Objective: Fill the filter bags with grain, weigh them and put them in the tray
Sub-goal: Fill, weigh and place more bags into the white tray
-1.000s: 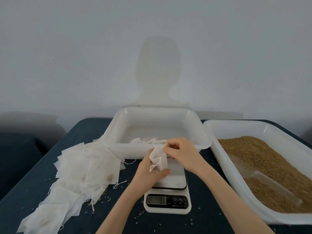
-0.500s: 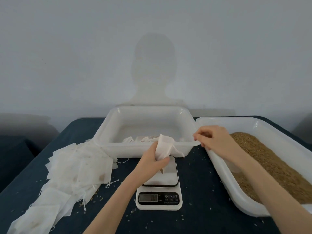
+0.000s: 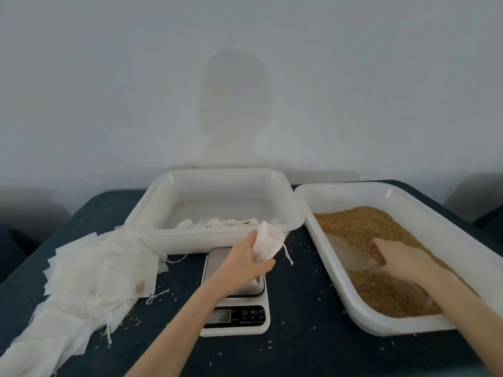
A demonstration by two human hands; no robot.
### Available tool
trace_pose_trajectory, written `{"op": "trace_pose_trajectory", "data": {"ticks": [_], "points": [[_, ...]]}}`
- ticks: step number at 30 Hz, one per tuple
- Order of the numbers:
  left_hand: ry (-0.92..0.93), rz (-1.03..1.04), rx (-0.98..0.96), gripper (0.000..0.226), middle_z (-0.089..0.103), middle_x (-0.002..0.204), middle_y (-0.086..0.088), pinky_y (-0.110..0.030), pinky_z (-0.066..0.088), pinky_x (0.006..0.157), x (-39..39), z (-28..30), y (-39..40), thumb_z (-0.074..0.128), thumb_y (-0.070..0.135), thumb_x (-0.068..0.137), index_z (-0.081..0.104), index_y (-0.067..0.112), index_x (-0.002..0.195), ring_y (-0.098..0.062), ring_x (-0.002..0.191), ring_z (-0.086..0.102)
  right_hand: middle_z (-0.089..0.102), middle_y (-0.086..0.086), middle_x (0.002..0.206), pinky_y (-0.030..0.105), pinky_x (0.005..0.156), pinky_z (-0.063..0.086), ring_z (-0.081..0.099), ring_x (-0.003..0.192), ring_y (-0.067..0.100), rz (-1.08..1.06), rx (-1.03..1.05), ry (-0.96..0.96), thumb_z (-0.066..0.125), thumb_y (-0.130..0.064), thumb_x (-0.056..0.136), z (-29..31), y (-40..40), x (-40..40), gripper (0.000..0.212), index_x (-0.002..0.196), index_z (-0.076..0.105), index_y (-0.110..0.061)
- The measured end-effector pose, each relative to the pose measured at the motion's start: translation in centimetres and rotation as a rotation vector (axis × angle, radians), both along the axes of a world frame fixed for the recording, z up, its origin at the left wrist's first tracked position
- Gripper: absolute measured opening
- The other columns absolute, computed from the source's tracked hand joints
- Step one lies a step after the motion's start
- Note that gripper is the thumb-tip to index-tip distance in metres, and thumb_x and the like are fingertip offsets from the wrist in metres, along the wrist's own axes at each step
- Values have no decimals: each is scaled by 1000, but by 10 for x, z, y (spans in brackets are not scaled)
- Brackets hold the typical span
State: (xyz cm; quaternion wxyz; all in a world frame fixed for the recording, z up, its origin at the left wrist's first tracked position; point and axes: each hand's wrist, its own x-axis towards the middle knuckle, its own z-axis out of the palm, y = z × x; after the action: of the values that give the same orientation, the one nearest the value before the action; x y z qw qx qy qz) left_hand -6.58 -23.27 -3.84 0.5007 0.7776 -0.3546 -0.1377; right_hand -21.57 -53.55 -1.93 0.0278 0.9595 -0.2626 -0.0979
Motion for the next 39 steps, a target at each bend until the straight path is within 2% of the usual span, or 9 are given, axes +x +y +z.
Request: {"op": "trace_pose_trajectory", "data": {"ticks": [6,10,13,15,19,23,27,32,39], "points": [[-31,-8,48,36,65,98,8,-19,49,73,-1,-5,-2,67,24,82,50,28,114,-7,83,61,63,-8,94,16,61,44,56,74,4,8,94,96,61,-37,89,6,-10,1,10,93,61,-28],[-20,-10,71,40,65,101,9,-25,52,80,3,-9,-1,66,31,79,48,38,114,-9,90,62,54,-13,94,19,72,49,53,81,2,41,-55,10,59,-27,88,23,-25,7,9,84,52,-31],[-18,-2,80,39,61,98,22,-7,48,72,3,-10,2,66,37,77,42,56,100,8,89,57,47,-14,85,15,62,39,47,75,1,75,-223,3,53,-19,90,30,-33,7,25,73,40,-33],[-27,10,97,39,58,97,25,-7,46,71,4,-12,3,66,38,78,38,59,95,9,88,56,47,-13,82,16,61,37,45,74,2,90,-279,28,53,-15,89,33,-38,5,30,70,37,-33],[-46,13,121,39,58,98,24,-8,45,71,5,-14,3,67,38,79,37,56,97,6,89,57,54,-10,82,17,58,37,48,72,-1,91,-131,95,56,-10,85,36,-43,-2,29,71,48,-33],[-34,-4,118,37,61,101,22,-11,47,75,3,-14,3,66,38,78,41,54,100,5,92,57,57,-11,94,26,77,53,55,87,4,110,64,150,59,0,81,24,-44,-5,36,76,53,-35],[-42,-17,124,36,61,99,22,-5,45,71,1,-14,3,65,41,75,41,55,99,9,92,55,58,-8,99,26,78,54,57,90,7,79,235,115,70,-3,77,19,-54,-10,29,86,57,-28],[-40,-7,123,34,63,98,19,-13,47,74,3,-14,5,65,41,75,44,49,101,4,88,58,60,2,105,31,78,53,58,93,17,-14,428,12,69,2,74,22,-67,-18,29,92,58,-19],[-29,-18,135,35,62,97,23,-6,46,70,2,-16,7,64,43,74,44,52,101,9,87,57,60,11,106,42,90,49,58,100,30,19,500,-90,68,-9,84,32,-61,-17,21,99,55,-14]]}}
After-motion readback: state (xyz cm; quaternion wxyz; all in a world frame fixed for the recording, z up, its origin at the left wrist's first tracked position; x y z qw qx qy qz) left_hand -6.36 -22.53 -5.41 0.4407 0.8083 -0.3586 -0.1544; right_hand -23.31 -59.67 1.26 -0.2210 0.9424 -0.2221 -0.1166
